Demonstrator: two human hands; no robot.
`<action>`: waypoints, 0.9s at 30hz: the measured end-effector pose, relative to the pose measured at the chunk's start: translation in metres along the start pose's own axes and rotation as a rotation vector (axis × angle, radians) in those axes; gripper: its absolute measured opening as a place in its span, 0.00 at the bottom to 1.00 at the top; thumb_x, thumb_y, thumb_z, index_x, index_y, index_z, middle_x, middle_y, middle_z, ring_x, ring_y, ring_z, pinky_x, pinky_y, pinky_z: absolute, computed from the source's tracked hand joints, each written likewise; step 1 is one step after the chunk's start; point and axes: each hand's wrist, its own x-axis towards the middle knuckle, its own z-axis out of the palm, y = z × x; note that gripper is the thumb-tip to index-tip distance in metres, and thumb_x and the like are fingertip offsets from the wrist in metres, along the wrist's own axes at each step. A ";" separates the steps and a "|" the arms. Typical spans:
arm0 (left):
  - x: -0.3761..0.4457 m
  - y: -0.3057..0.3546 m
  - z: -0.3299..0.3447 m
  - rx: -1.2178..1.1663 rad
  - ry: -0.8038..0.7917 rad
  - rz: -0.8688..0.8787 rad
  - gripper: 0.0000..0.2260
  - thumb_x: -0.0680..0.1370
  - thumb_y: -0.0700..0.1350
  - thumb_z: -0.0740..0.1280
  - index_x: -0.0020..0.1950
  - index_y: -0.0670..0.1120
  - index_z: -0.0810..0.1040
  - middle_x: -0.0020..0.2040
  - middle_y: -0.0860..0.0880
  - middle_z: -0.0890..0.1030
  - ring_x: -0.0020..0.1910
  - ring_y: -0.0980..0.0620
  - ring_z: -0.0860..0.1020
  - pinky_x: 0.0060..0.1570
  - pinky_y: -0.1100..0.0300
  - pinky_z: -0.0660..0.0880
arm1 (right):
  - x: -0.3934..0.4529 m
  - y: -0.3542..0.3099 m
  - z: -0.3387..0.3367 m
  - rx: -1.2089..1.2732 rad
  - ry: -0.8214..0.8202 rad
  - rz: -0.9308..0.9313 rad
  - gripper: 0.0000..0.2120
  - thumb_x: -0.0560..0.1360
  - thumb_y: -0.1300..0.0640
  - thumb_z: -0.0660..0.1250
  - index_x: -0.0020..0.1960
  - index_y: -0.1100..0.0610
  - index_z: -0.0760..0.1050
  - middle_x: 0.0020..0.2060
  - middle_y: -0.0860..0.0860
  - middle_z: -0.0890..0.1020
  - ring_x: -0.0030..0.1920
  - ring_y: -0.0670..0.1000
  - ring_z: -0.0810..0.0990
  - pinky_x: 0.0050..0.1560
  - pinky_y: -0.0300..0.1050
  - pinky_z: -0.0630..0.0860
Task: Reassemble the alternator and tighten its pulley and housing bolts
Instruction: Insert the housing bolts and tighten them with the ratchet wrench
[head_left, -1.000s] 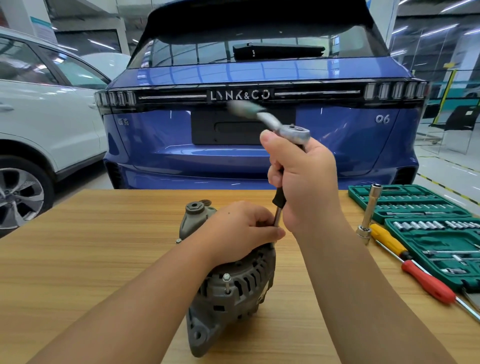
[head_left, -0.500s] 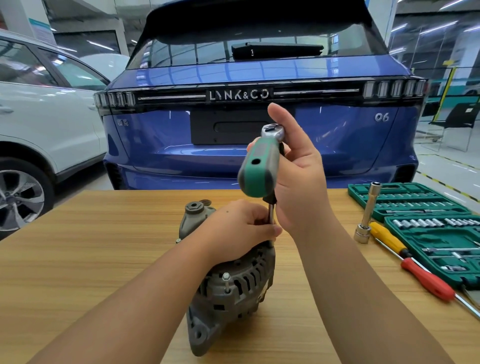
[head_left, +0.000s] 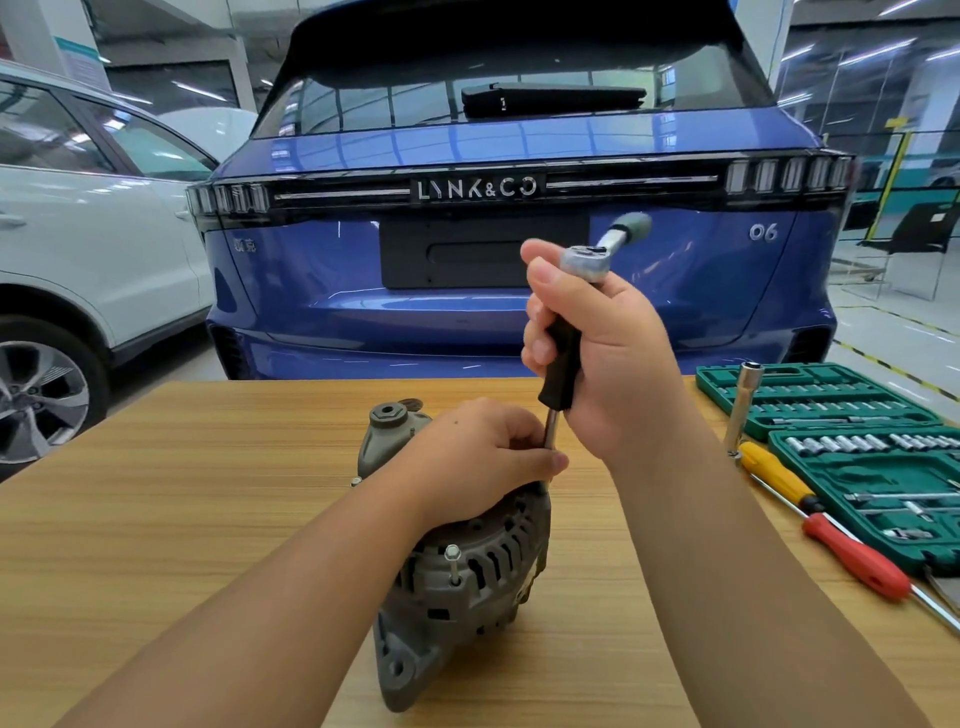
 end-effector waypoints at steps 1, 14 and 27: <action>0.000 0.000 0.000 -0.010 0.004 -0.003 0.09 0.79 0.61 0.68 0.44 0.59 0.81 0.40 0.57 0.83 0.40 0.62 0.80 0.41 0.59 0.78 | 0.000 0.001 -0.001 0.054 -0.063 0.012 0.13 0.76 0.60 0.69 0.60 0.55 0.77 0.34 0.48 0.75 0.31 0.47 0.71 0.35 0.40 0.70; -0.005 0.004 -0.002 -0.025 0.028 -0.004 0.10 0.80 0.57 0.68 0.47 0.54 0.84 0.43 0.53 0.85 0.44 0.55 0.82 0.52 0.47 0.80 | -0.003 0.011 0.008 0.089 -0.091 -0.160 0.18 0.75 0.58 0.58 0.61 0.49 0.79 0.43 0.60 0.74 0.34 0.51 0.73 0.36 0.42 0.74; 0.000 -0.002 0.000 -0.019 0.015 -0.013 0.09 0.79 0.61 0.68 0.46 0.58 0.82 0.42 0.57 0.83 0.41 0.60 0.81 0.48 0.54 0.81 | -0.001 0.001 0.004 -0.006 -0.057 -0.034 0.15 0.76 0.59 0.70 0.62 0.54 0.76 0.34 0.49 0.77 0.31 0.47 0.72 0.35 0.40 0.72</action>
